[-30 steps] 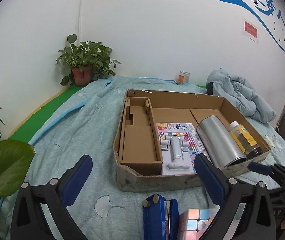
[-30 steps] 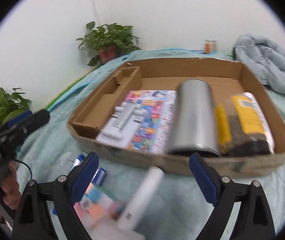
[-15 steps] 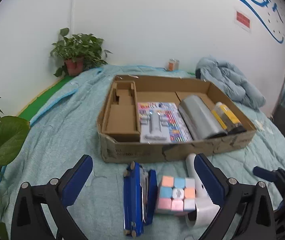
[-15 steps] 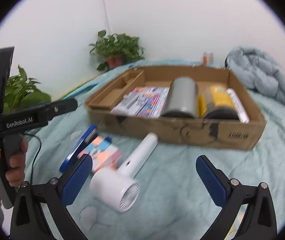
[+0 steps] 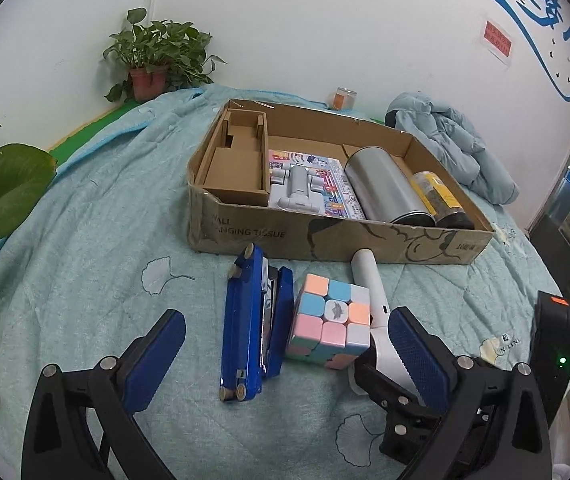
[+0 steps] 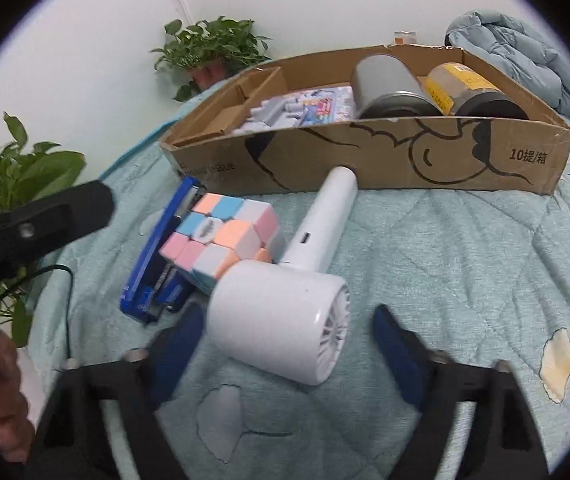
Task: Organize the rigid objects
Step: 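Move the right gripper to the white hair dryer and close on its head, then lift the hair dryer and carry it into the box beside the silver can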
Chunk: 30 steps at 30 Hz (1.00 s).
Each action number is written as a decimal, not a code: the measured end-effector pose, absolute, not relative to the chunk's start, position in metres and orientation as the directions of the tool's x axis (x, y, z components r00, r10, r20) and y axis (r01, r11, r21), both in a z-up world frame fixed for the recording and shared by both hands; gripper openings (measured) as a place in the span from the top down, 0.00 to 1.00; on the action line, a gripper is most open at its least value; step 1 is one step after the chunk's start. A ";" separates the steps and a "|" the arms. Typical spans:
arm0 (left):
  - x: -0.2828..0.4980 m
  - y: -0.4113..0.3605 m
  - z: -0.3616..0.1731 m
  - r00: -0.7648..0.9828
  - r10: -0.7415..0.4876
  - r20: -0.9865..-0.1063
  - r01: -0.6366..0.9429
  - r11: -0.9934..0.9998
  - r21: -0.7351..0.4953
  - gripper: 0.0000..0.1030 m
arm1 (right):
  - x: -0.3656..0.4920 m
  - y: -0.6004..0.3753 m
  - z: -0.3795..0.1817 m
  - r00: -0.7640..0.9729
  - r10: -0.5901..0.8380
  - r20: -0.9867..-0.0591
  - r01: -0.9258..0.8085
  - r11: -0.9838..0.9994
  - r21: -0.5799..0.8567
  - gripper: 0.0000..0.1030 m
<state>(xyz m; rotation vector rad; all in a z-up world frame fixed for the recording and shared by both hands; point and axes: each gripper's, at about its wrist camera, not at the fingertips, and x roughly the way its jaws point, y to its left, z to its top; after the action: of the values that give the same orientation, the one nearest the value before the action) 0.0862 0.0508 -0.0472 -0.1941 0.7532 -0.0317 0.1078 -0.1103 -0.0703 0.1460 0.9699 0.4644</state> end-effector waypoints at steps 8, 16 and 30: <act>0.096 0.026 -0.059 0.595 -0.348 -0.725 0.109 0.928 -0.356 0.01 | 0.077 -0.155 -0.063 0.456 0.492 -0.741 -0.327 0.868 0.375 0.43; 0.107 -0.037 -0.085 0.380 -0.609 -0.696 0.258 0.793 -0.552 0.04 | 0.022 -0.195 -0.050 0.489 0.430 -0.759 -0.344 0.894 0.286 0.43; 0.126 -0.059 -0.131 0.208 -0.611 -0.764 0.146 0.792 -0.593 0.62 | 0.013 -0.187 -0.049 0.469 0.426 -0.774 -0.404 0.882 0.241 0.42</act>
<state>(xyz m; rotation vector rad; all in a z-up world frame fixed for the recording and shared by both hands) 0.1258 -0.0589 -0.1313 -0.4395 1.2602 -0.5509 0.0128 -0.1870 -0.0490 0.0259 0.9562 0.5087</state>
